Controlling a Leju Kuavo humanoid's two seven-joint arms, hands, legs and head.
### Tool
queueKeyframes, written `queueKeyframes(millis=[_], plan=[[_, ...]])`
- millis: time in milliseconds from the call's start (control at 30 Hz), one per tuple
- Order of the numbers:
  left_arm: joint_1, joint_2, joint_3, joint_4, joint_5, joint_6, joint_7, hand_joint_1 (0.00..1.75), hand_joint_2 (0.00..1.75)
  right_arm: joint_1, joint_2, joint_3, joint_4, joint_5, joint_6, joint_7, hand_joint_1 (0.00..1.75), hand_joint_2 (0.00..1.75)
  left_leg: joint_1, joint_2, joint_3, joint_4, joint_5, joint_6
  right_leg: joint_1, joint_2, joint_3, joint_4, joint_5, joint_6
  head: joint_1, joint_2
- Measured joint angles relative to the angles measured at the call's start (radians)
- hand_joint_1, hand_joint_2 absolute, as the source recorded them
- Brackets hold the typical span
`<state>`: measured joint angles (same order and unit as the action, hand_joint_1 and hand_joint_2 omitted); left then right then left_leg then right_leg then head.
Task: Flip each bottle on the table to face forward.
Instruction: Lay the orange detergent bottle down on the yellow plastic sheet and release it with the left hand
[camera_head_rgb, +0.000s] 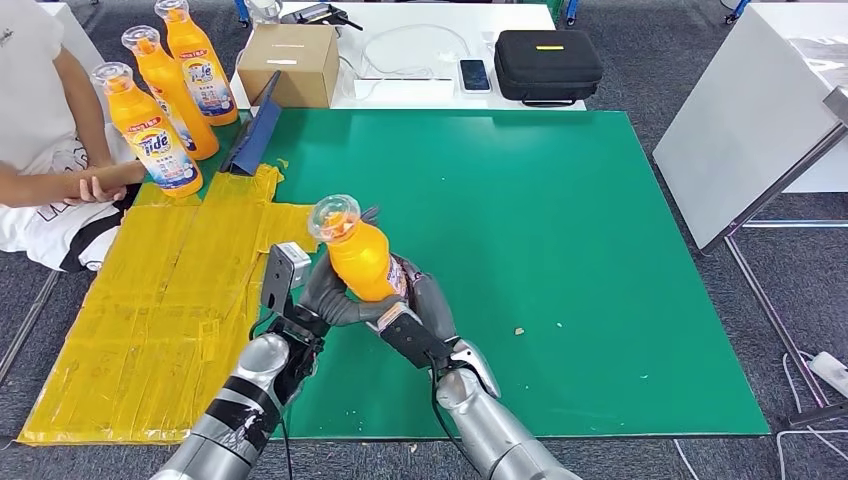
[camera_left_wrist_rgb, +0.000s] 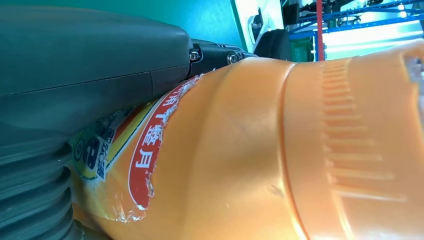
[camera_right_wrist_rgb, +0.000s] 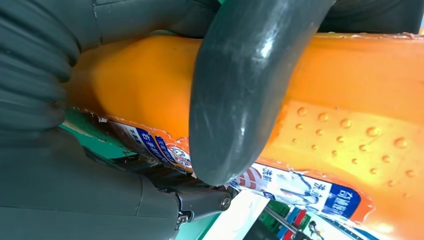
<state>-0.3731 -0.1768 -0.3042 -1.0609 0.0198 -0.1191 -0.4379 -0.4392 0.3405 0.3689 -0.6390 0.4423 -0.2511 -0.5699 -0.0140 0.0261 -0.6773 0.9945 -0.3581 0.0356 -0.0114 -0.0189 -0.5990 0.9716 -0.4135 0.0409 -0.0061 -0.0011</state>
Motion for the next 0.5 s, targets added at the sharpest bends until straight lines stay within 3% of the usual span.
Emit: queueKeyframes(millis=[500], plan=[[0.004,0.002,0.005,-0.008,0.001,0.001,-0.006,0.0,1.75,0.003,0.0,0.0,0.0,0.003,0.0,0.002,1.75,1.75,0.0,0.0,0.0,0.0,0.0,0.0,0.0,0.0,0.0,0.0,0.0,0.0,0.0,0.0]])
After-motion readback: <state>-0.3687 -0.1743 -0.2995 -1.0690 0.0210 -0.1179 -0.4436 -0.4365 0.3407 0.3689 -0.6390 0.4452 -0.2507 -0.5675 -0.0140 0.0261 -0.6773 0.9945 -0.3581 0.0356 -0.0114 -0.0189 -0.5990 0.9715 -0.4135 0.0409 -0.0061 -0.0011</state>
